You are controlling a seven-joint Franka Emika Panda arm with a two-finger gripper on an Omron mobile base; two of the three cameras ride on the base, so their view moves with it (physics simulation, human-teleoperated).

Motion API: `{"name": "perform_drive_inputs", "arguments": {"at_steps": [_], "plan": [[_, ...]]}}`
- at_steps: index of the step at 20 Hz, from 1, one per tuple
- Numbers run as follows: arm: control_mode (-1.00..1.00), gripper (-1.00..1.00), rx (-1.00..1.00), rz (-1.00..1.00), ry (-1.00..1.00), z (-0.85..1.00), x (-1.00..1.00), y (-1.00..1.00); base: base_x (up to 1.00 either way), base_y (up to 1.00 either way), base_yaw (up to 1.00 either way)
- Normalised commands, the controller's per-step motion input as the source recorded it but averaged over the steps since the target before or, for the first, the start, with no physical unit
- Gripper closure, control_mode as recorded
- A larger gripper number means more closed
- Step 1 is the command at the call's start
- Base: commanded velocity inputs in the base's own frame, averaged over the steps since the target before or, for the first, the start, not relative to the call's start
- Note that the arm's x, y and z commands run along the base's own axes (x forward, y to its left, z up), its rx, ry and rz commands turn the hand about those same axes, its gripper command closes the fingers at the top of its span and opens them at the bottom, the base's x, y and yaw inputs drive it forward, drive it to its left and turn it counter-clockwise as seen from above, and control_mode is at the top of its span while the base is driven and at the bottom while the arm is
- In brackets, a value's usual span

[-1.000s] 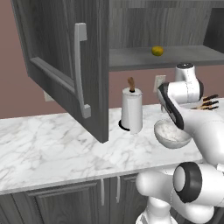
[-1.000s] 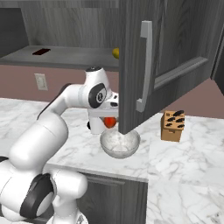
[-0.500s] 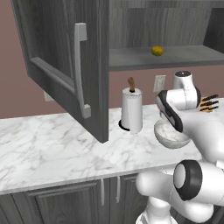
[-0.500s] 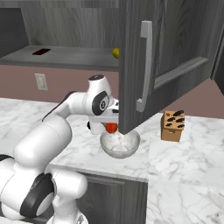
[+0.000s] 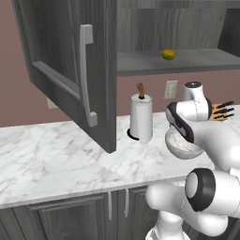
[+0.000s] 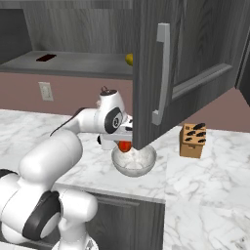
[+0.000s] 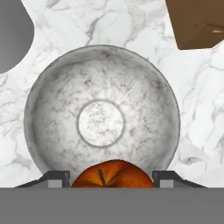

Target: Open the cabinet. Pick the apple and orange from the cabinet and place them into the bowl. Then close the cabinet.

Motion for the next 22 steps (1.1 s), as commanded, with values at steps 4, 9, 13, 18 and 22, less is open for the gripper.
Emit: {"name": "perform_drive_inputs", "arguments": {"at_steps": [4,9,13,18,22], "plan": [[-1.00,1.00,0.00,-0.04,0.00,-0.06,0.08,0.00,0.00,0.00,0.00],[-1.00,1.00,0.00,-0.03,0.00,-0.20,0.05,0.00,0.00,0.00,0.00],[-1.00,1.00,0.00,-0.02,0.00,-0.22,0.03,-0.02,0.00,0.00,0.00],[-1.00,1.00,0.00,0.00,0.00,-0.21,0.03,-0.09,0.00,0.00,0.00],[-1.00,1.00,0.00,0.00,0.00,-0.24,0.04,-0.12,0.00,0.00,0.00]]}}
